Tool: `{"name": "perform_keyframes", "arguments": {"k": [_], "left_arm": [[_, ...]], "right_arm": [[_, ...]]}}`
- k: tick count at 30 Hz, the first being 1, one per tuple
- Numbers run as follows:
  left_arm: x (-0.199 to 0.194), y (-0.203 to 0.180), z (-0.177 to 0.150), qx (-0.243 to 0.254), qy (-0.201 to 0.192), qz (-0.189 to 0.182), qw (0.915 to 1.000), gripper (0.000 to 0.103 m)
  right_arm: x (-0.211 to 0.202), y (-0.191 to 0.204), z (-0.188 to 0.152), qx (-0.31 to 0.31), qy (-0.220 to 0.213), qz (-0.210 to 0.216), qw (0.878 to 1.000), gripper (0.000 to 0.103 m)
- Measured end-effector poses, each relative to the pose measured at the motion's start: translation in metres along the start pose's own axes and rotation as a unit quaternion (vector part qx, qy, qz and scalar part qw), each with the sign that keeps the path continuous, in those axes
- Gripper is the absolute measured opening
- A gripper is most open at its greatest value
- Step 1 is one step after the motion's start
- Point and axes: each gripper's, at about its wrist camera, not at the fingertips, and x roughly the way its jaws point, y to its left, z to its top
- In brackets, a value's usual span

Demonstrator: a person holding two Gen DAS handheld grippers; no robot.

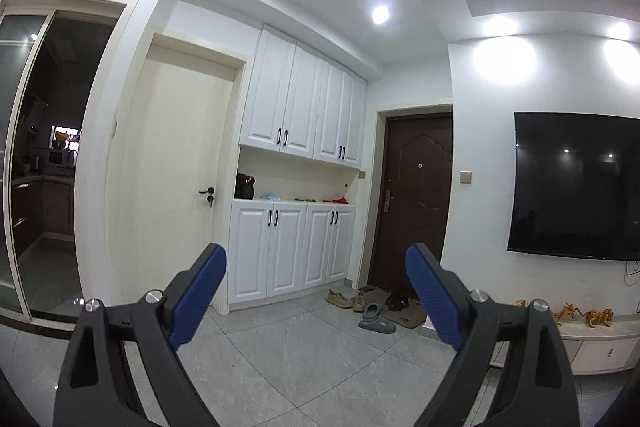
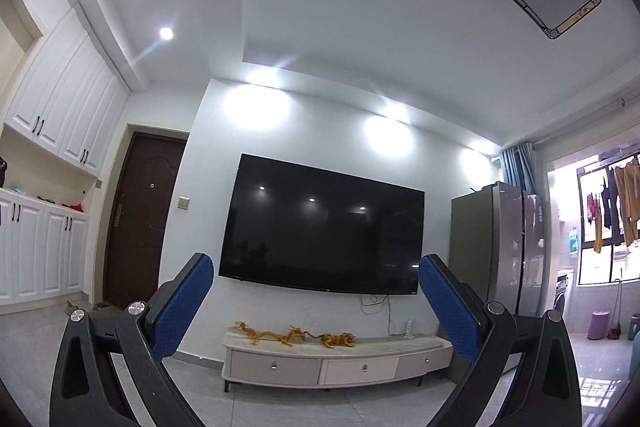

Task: Collect trash

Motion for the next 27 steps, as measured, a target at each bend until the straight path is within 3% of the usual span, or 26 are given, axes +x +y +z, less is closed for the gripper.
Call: {"name": "perform_keyframes", "arguments": {"k": [9,20,24,27], "left_arm": [[0.057,-0.022,-0.102,0.009,0.042,0.031,0.9986,0.091],[0.102,-0.024,-0.264,0.035,0.153,0.063,0.9856,0.091],[0.104,-0.016,-0.316,0.056,0.199,0.043,0.9774,0.091],[0.104,-0.005,-0.356,0.061,0.264,0.002,0.9625,0.091]], "right_arm": [[0.030,0.038,-0.079,0.002,0.010,0.014,1.000,0.103],[0.053,0.091,-0.216,-0.018,0.111,0.041,0.993,0.103],[0.053,0.109,-0.267,-0.019,0.165,0.065,0.984,0.103],[0.053,0.125,-0.301,-0.012,0.212,0.110,0.971,0.103]]}}
